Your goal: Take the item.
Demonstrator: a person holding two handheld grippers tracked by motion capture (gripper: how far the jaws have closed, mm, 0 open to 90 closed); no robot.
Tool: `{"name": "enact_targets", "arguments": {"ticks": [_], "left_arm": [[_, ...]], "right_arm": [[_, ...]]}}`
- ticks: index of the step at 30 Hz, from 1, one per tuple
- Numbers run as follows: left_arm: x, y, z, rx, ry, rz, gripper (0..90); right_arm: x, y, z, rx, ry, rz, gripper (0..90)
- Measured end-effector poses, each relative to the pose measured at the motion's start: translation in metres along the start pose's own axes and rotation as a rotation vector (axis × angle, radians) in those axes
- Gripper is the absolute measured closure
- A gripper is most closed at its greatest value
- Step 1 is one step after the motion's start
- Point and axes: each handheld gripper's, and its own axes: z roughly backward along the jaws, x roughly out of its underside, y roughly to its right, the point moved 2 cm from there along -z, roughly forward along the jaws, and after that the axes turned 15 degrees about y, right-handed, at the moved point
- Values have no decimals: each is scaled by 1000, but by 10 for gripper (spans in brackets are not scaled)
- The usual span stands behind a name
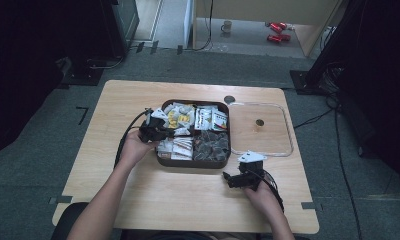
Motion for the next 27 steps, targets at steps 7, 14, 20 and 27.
{"name": "enact_targets", "arguments": {"ticks": [7, 14, 20, 27], "left_arm": [[-2, -1, 7, -2, 21, 8, 888], [-5, -3, 18, -5, 50, 20, 888], [-8, -3, 28, 5, 82, 44, 888], [-11, -2, 39, -2, 105, 41, 888]], "right_arm": [[0, 0, 0, -1, 0, 0, 4], [0, 0, 0, -1, 0, 0, 4], [0, 0, 0, -1, 0, 0, 4], [0, 0, 0, -5, 0, 3, 4]]}}
